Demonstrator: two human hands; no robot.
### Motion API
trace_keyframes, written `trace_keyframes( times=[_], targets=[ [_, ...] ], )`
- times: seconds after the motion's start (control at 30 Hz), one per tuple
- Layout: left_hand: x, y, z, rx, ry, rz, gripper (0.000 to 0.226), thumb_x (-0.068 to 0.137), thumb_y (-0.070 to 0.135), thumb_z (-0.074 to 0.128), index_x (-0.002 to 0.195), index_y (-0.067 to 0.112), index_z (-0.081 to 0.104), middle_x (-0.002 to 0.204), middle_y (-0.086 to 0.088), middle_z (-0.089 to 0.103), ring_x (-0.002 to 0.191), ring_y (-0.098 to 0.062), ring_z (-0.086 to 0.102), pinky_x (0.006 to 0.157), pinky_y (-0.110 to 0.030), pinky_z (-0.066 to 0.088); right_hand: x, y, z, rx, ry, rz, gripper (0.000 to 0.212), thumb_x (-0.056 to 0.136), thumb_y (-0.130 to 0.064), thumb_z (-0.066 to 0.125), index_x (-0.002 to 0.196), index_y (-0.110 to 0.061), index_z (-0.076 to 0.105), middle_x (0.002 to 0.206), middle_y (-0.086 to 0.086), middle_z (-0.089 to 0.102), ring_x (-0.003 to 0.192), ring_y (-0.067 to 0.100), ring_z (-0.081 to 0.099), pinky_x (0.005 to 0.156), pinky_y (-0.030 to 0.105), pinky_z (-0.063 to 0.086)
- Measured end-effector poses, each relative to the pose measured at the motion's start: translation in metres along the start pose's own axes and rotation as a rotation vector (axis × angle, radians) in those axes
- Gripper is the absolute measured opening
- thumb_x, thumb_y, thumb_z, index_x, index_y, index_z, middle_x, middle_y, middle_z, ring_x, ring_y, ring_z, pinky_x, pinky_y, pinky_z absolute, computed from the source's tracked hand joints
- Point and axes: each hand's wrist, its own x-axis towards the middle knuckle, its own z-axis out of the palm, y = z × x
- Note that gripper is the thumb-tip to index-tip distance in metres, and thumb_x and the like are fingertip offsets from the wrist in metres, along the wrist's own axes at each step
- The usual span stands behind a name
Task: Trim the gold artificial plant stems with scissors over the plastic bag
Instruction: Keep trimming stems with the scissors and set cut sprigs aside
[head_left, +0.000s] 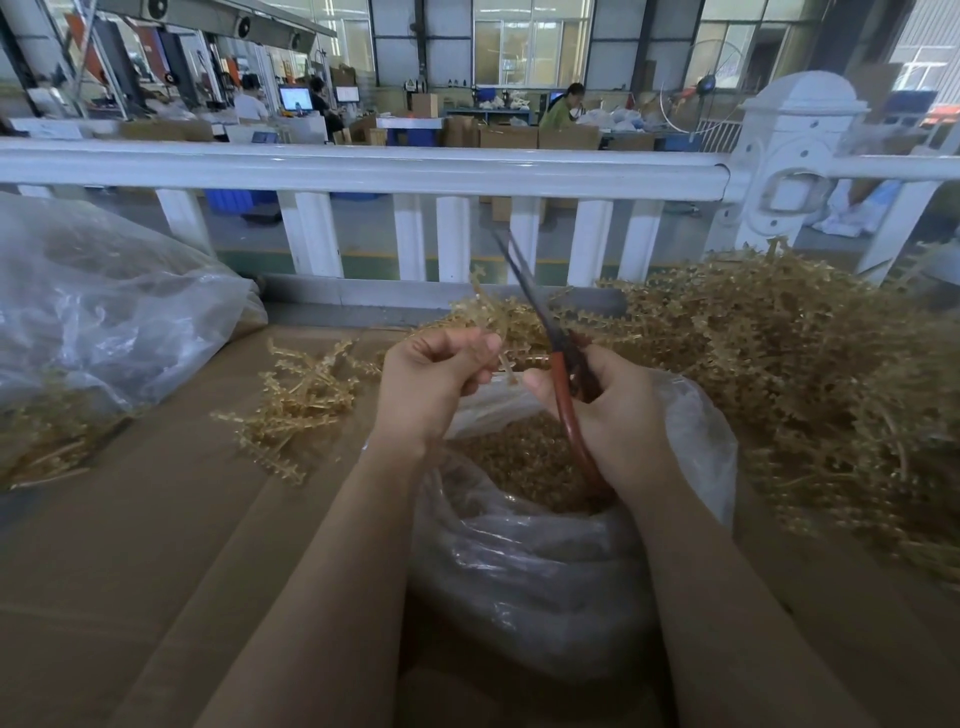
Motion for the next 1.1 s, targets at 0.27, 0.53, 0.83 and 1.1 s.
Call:
trace_keyframes(
  times=[0.27, 0.53, 0.83, 1.1],
  targets=[
    [0.0000, 0.0026, -0.0044, -0.111, -0.034, 0.041, 0.015, 0.080, 0.013, 0.074, 0.066, 0.020, 0.073, 0.067, -0.008, 0.053, 0.060, -0.015, 0.041, 0.062, -0.026, 0.040, -0.0003, 0.0053, 0.0001, -0.330, -0.124, -0.054, 0.055, 0.072, -0.080, 0.059, 0.095, -0.030, 0.064, 0.078, -0.014, 0.066, 0.076, 0.002, 0.062, 0.070, 0.028, 0.054],
    [0.0029, -0.0017, -0.0097, -0.135, -0.086, 0.050, 0.021, 0.094, -0.002, 0.056, 0.074, 0.005, 0.059, 0.072, -0.009, 0.050, 0.068, -0.015, 0.044, 0.064, -0.021, 0.041, -0.0006, 0.0052, -0.0010, -0.449, -0.092, -0.122, 0.054, 0.076, -0.079, 0.053, 0.091, -0.028, 0.060, 0.075, -0.014, 0.060, 0.072, 0.001, 0.057, 0.063, 0.026, 0.050],
    [0.0013, -0.0028, -0.0078, -0.147, -0.102, -0.011, 0.026, 0.093, 0.000, 0.059, 0.075, 0.012, 0.072, 0.068, -0.004, 0.058, 0.065, -0.012, 0.049, 0.064, -0.022, 0.041, -0.0013, 0.0050, 0.0003, -0.531, -0.004, -0.164, 0.048, 0.081, -0.074, 0.061, 0.087, -0.026, 0.063, 0.074, -0.013, 0.063, 0.071, 0.004, 0.059, 0.063, 0.024, 0.050],
    [0.0012, -0.0024, -0.0035, -0.227, -0.119, -0.081, 0.019, 0.094, 0.001, 0.056, 0.082, 0.008, 0.068, 0.068, -0.001, 0.059, 0.062, -0.010, 0.050, 0.064, -0.021, 0.040, -0.0029, 0.0032, -0.0001, -0.546, 0.025, -0.173, 0.052, 0.080, -0.074, 0.062, 0.080, -0.022, 0.064, 0.068, -0.011, 0.062, 0.067, 0.008, 0.058, 0.062, 0.030, 0.053]
  ],
)
